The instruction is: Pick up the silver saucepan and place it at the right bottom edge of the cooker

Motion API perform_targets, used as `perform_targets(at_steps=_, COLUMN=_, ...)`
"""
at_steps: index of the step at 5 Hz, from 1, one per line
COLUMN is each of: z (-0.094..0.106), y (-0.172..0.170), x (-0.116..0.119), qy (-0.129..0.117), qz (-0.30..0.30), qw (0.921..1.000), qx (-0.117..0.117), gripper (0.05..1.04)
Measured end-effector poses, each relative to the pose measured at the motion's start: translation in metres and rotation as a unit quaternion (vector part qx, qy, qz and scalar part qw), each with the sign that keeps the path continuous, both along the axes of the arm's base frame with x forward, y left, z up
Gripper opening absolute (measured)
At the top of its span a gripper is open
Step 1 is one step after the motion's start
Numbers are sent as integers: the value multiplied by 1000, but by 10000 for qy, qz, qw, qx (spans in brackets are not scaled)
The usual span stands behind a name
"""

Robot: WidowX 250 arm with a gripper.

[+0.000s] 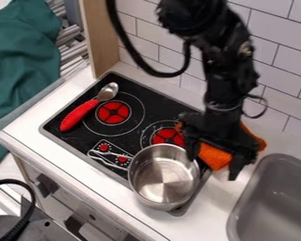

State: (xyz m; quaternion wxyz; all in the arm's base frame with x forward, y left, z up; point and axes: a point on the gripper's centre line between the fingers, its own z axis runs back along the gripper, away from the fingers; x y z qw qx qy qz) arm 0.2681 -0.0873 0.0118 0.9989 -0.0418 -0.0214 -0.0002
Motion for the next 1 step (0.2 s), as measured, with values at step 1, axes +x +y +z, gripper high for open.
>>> perform_targets(at_steps=1, z=7, y=0, x=7, qy=-135, qz=320, qw=9994, qx=73, gripper=1007)
